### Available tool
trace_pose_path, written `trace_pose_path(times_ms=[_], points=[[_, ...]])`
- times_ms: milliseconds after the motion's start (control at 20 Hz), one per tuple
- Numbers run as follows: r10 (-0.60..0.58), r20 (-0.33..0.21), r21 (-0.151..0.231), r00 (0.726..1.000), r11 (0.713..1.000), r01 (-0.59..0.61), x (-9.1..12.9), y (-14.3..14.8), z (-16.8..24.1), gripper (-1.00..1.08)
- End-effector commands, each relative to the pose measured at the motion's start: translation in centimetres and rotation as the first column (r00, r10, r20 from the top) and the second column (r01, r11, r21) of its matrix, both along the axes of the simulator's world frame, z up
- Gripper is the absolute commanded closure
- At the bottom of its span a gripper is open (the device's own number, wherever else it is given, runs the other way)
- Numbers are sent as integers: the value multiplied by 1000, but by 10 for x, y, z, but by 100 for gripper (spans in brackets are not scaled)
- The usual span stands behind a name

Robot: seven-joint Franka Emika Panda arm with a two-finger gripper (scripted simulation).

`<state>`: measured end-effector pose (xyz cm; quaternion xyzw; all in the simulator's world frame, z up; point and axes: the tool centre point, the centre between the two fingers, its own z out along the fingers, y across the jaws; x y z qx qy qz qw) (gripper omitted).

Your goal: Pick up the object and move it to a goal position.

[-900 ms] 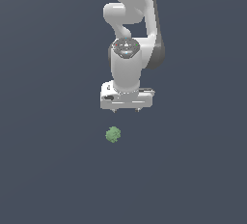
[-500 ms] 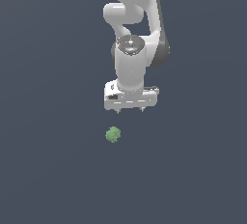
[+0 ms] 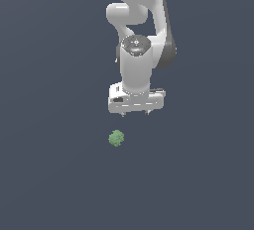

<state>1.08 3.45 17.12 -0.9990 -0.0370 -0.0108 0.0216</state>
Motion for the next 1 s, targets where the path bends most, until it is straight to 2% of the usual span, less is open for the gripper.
trace_pose_path(times_ms=[0, 300, 500, 650, 950], points=[[-24, -2, 0, 1000, 1000, 24, 2, -3, -3, -92], [-130, -10, -2, 991, 991, 130, 10, -15, -13, -92], [-232, -16, -6, 973, 973, 232, 18, -27, -24, -92], [-322, -20, -11, 946, 947, 322, 25, -38, -34, -92], [-485, -24, -26, 874, 874, 485, 36, -60, -54, -92]])
